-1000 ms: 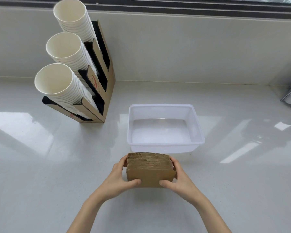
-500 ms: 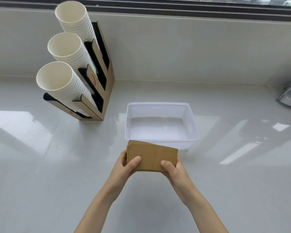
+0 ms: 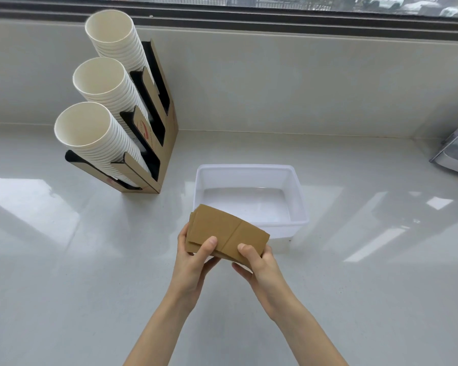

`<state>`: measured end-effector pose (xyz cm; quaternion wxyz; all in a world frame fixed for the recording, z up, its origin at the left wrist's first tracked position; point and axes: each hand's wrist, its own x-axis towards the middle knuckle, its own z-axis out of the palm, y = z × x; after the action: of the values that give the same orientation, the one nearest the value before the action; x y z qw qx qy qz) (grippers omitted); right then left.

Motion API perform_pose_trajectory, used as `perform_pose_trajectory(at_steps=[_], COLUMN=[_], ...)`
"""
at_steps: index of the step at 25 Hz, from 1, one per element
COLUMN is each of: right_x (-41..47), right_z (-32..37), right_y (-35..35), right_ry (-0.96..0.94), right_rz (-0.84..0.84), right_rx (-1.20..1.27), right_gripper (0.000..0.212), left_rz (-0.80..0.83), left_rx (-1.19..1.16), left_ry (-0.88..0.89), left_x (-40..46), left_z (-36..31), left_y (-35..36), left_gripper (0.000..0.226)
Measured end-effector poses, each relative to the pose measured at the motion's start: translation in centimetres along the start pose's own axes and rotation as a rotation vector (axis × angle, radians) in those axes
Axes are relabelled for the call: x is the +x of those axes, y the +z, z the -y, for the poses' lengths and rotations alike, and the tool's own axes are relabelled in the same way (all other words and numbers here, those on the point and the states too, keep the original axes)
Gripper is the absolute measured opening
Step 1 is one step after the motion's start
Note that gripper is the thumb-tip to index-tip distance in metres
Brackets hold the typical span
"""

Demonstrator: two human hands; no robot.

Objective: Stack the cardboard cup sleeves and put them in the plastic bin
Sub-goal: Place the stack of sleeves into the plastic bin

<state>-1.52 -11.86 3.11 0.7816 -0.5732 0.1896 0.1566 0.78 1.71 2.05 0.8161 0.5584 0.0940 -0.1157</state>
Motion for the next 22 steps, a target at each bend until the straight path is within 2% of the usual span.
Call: perform_pose_trajectory(at_steps=[2, 5, 7, 11, 13, 16, 19, 22], right_x=[0.2, 0.6, 0.9, 2.0, 2.7, 4.0, 4.8, 5.4], right_z=[0.3, 1.3, 2.3, 5.8, 7.7, 8.7, 8.5, 8.3], right_y=[-0.1, -0.5, -1.0, -1.6, -1.0, -0.1, 0.2, 0.2], right_ry=[-0.001, -0.006, -0.033, -0.143, -0.139, -0.097, -0.07, -0.008], right_rz=[0.027, 0.085, 0.074, 0.035, 0.118, 0.211, 0.265, 0.311], right_rx=[-0.04, -0.12, -0.162, -0.355, -0.483, -0.606, -0.601, -0.512], right_gripper=[0.053, 0.073, 0.079, 0.053, 0.05, 0.053, 0.045, 0.052], left_rz=[-0.021, 0.001, 0.023, 0.075, 0.108, 0.167, 0.178, 0.2], left_rx=[-0.002, 0.03, 0.042, 0.1, 0.137, 0.205, 0.242, 0.294], left_ry=[0.004, 0.012, 0.01, -0.028, -0.05, -0.063, -0.071, -0.094], left_x=[0.4, 1.2, 1.8, 3.2, 4.0, 4.8, 5.5, 6.0], left_z=[-0.3, -1.2, -1.9, -3.3, -3.8, -4.5, -5.0, -5.6], left_y=[-0.2, -0.8, -1.3, -1.8, -1.5, -0.9, -0.9, -1.0], left_gripper=[0.09, 0.087, 0.087, 0.078, 0.071, 0.071, 0.054, 0.043])
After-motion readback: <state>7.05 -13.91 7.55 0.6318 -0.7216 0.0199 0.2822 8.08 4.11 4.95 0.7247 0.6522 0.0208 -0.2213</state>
